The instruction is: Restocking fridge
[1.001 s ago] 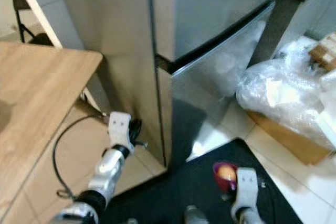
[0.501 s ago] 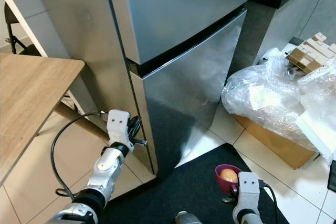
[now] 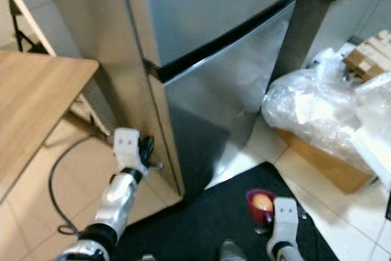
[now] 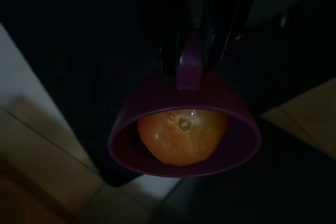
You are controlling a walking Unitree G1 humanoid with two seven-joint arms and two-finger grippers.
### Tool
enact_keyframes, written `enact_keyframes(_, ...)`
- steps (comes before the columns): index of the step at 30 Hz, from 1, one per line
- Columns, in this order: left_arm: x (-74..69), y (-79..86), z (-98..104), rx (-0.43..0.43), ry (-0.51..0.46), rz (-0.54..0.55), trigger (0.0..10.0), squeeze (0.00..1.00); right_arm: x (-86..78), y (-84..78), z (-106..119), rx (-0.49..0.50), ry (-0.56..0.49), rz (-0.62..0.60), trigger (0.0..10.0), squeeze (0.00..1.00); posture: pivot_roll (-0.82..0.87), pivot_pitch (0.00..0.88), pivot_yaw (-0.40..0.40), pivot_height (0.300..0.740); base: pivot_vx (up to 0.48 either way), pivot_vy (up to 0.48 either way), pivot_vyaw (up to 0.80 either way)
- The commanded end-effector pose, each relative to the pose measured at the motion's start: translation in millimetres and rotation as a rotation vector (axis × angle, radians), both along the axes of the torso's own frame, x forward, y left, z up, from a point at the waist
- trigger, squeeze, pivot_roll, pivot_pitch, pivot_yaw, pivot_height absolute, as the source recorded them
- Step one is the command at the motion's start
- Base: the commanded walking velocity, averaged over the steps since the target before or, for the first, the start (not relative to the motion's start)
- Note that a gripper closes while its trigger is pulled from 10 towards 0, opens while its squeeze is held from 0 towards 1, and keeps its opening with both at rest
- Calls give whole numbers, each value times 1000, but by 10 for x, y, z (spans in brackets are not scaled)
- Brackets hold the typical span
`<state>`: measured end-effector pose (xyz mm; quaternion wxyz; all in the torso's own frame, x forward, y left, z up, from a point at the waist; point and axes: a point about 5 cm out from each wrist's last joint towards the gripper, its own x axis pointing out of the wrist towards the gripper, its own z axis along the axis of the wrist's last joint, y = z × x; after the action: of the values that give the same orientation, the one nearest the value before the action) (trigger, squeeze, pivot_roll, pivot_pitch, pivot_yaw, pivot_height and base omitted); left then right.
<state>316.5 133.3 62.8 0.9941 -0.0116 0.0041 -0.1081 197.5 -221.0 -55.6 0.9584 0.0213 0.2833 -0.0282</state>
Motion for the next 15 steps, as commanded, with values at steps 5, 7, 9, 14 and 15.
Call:
enact_keyframes(5,-28,132,15,3,-32,45,10000,0,-67,21,-41,4,18,0,10000,0,-161,176,3,740,0,0,0)
enact_keyframes(7,-19,186,44,9,-51,64,10000,0,-68,25,-43,5,19,0,10000,0,-160,177,3,740,0,0,0)
enact_keyframes(9,-15,202,54,11,-57,69,10000,0,-67,27,-43,5,19,1,10000,0,-160,177,3,740,0,0,0)
enact_keyframes(14,58,327,152,7,-84,77,10000,0,-60,41,-43,8,16,-1,10000,0,-160,179,12,740,0,0,0)
enact_keyframes(15,110,375,212,8,-92,53,10000,0,-60,45,-43,9,16,-2,10000,0,-160,180,13,740,0,0,0)
